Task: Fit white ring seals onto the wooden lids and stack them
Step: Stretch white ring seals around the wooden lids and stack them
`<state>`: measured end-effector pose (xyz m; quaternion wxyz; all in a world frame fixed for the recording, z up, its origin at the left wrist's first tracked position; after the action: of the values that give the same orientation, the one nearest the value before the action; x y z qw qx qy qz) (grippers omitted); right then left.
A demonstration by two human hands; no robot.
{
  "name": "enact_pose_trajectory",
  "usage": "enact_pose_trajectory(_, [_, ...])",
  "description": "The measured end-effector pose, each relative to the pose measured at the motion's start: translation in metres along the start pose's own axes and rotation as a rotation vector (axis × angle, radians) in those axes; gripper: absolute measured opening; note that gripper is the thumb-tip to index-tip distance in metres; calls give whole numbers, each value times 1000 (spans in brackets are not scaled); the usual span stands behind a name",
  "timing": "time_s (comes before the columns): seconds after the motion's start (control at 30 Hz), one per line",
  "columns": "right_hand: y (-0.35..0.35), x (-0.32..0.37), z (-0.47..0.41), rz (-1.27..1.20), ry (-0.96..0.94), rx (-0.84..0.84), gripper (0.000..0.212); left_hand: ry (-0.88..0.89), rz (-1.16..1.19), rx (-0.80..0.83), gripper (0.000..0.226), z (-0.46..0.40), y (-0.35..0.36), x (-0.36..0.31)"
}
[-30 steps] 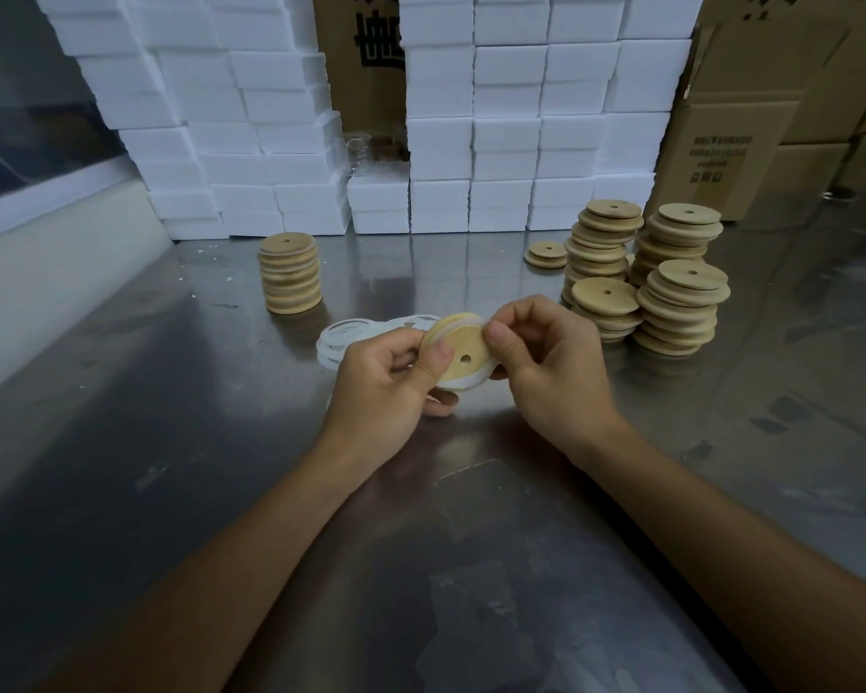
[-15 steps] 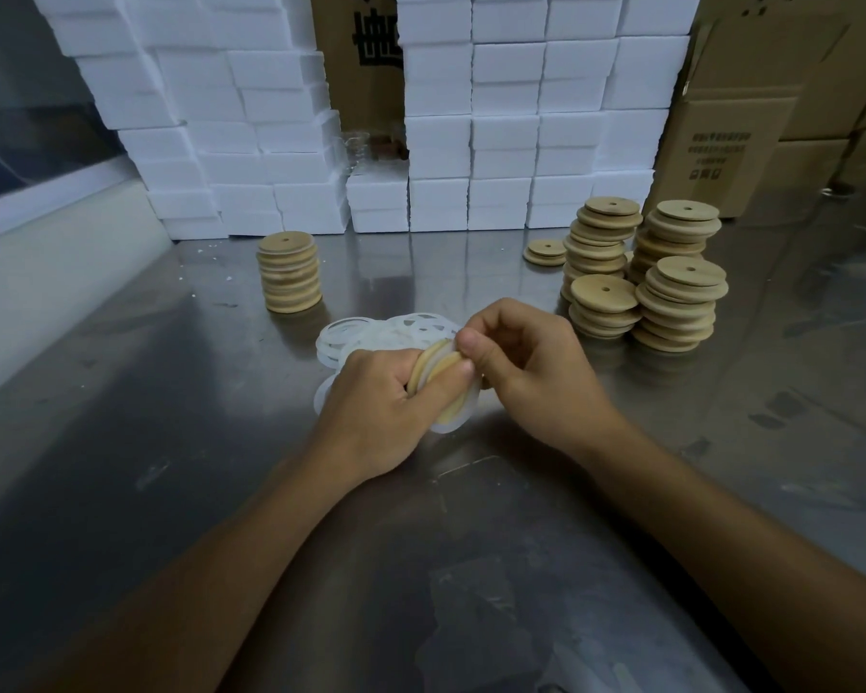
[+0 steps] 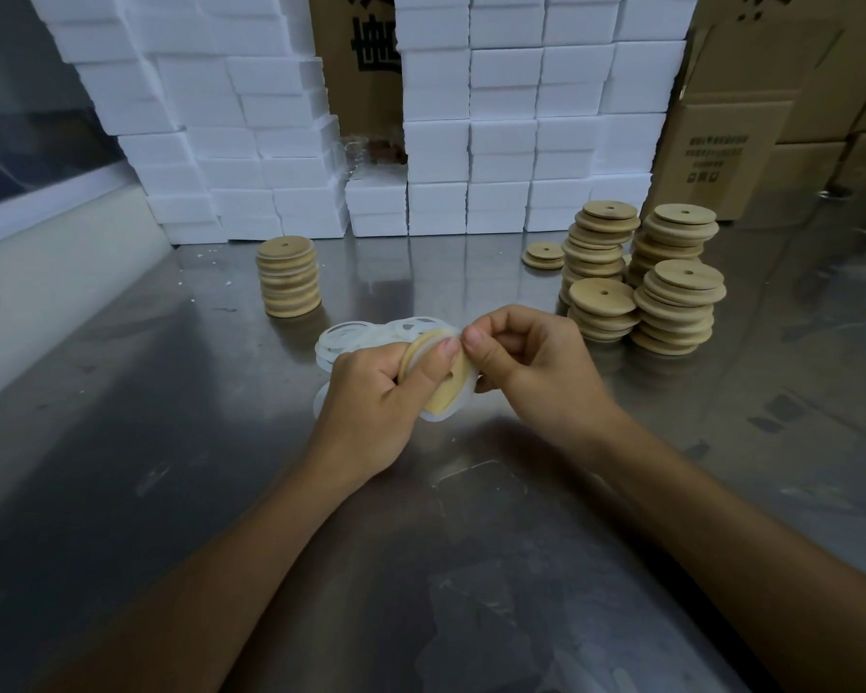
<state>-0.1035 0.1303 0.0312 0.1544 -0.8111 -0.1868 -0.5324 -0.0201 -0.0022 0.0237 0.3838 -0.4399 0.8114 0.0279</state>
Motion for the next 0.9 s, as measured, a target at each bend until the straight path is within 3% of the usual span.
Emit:
enact_pose_trajectory(0.27, [1,-10,0,-122,158,-17,17,-75,21,10,58,1,1,4])
enact_pose_trajectory(0.57, [4,-12,4,-183,192,-29,11,-95,13,-13,48,-1,0,6])
enact_pose_trajectory(0.7, [-1,-5,4,22,-27,-58,10,-103,1,56,32,3,2,8])
enact_pose_trajectory(0.8, [3,3,7,227,-233,-22,7,-182,-10,154,40,6,5,11])
enact_pose_trajectory(0.9, [7,6,9,333,-318,12,7,-232,-39,214,45,8,8,11])
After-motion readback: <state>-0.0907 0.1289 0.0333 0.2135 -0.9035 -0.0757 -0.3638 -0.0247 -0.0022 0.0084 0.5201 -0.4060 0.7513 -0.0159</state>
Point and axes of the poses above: each hand's wrist, its own z-axis away from the middle knuckle, its own y-axis out of the palm, x = y × z, the point moved 4 cm from there along -z, towards the middle knuckle, and after that the axes turned 10 degrees about -x, right-handed, at the moved point
